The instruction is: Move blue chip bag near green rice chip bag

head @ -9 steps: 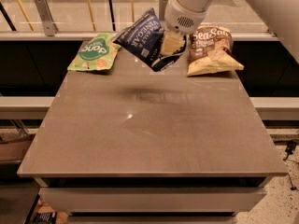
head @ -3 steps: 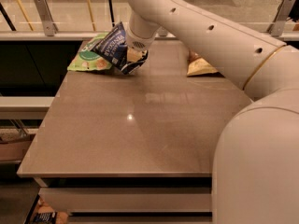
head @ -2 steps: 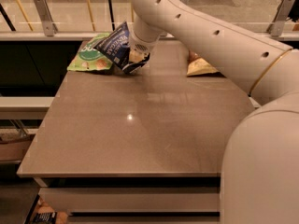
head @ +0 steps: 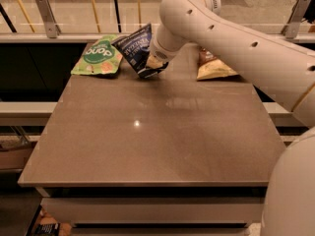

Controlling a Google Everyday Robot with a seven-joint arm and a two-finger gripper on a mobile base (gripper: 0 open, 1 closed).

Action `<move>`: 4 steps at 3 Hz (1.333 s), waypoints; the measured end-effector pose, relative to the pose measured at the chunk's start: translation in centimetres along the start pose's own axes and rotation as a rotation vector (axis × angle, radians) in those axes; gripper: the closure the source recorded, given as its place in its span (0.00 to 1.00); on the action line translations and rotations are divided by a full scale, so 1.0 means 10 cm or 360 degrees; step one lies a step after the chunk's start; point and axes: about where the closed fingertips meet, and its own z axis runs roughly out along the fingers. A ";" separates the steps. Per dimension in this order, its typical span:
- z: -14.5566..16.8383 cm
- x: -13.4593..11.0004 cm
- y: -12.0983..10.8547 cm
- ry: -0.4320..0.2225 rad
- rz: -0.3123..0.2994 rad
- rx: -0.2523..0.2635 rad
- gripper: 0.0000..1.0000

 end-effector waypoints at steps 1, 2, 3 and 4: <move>0.01 0.01 0.01 0.0002 0.0001 -0.0004 0.60; 0.03 0.00 0.03 0.0003 -0.0002 -0.0009 0.37; 0.05 0.00 0.04 0.0004 -0.0004 -0.0015 0.12; 0.07 0.00 0.05 0.0006 -0.0005 -0.0020 0.00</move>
Offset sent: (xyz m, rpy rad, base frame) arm -0.0003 0.0005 -0.0016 -0.0007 0.0028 0.0007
